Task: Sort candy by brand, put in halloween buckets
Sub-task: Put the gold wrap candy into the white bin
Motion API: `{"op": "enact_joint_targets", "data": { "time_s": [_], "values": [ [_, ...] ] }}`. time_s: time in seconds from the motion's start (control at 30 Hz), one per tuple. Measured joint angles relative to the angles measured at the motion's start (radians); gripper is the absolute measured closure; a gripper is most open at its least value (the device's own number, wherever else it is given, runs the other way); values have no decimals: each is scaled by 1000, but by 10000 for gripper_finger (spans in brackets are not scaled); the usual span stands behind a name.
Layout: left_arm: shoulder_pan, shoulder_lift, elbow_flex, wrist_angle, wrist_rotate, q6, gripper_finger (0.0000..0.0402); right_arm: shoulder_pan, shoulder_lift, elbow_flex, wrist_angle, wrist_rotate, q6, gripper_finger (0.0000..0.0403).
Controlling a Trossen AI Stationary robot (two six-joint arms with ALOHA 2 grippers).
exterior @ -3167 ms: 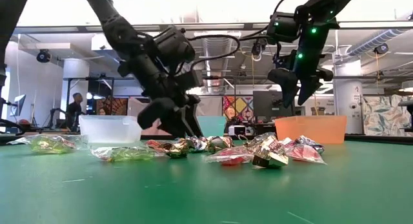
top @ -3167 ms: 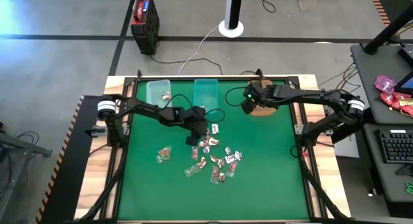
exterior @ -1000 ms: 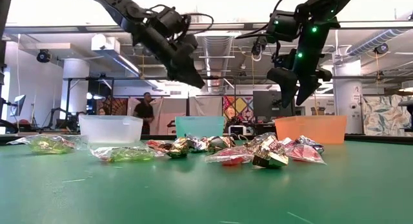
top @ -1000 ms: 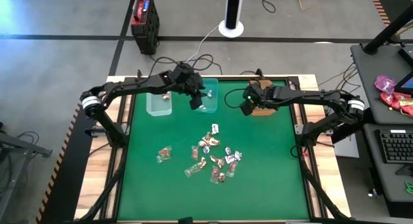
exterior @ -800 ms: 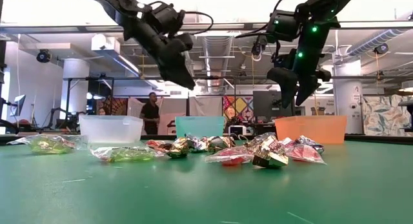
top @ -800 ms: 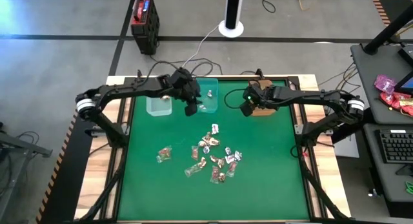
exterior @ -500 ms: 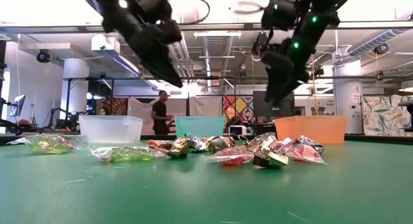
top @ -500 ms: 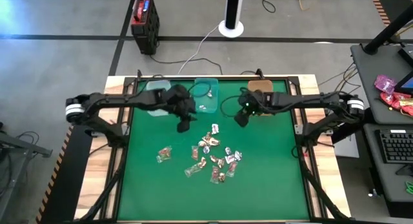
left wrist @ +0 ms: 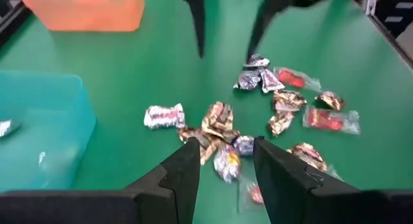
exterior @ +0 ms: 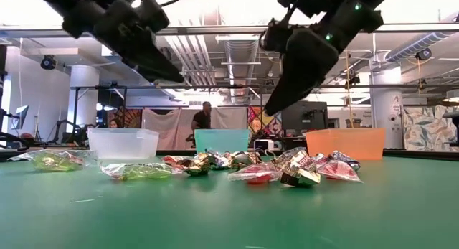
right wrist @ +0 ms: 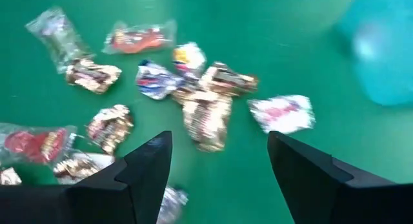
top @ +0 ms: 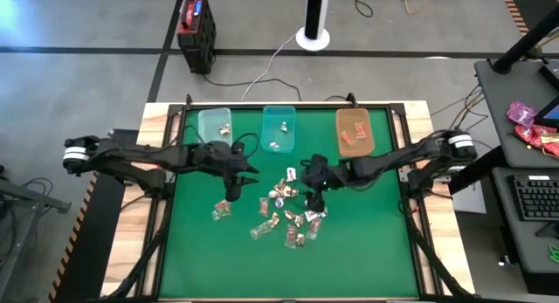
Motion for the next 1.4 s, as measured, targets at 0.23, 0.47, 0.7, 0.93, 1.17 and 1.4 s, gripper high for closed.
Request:
{"op": "enact_joint_targets", "data": {
  "time_s": [0.23,0.47,0.7,0.93,1.17,1.4],
  "values": [
    [-40,-74,-63,94,-1,-38,274,10,147,5,75,28,44,163],
    [-51,-85,-63,138,-1,-40,274,11,223,8,163,27,48,163],
    [-51,-80,-54,149,-50,-38,274,9,253,9,177,27,55,203],
    [-50,-79,-57,146,-81,-36,274,9,255,9,181,27,39,308],
    [-54,-79,-68,147,-79,-36,274,9,214,9,165,27,-4,372],
    [-115,-49,-80,209,-70,31,274,6,103,9,228,14,-32,375]
  ]
}}
